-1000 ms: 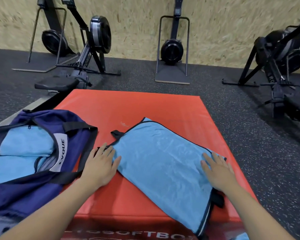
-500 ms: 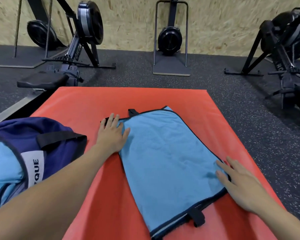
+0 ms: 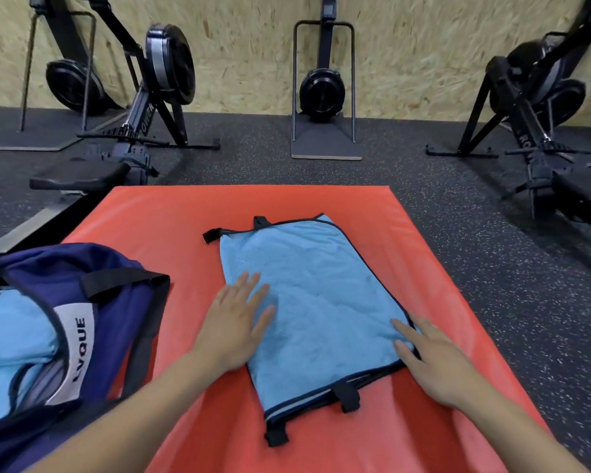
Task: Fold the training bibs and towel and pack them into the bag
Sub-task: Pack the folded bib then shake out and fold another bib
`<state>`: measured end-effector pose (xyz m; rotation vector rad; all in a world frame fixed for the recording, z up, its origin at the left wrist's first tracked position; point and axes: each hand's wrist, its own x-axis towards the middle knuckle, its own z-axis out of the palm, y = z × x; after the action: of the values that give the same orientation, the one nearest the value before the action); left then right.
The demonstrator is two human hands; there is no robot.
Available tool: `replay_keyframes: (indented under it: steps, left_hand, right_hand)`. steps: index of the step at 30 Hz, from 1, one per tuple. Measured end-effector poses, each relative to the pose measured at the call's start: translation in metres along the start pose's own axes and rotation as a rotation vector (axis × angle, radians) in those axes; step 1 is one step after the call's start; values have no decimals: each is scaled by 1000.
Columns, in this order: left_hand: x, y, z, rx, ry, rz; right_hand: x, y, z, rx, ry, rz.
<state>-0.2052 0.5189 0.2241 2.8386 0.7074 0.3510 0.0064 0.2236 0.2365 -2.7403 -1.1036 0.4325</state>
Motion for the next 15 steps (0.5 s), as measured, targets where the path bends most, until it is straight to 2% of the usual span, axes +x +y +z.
replay_keyframes:
  steps: [7,15]
  left_hand:
    - [-113,20,0,-55,42,36]
    - [-152,7,-6,-64,-37,-41]
  right_hand:
    - [-35,-1,-2,30,-16,13]
    - [-97,-3,7,-65,-39,-28]
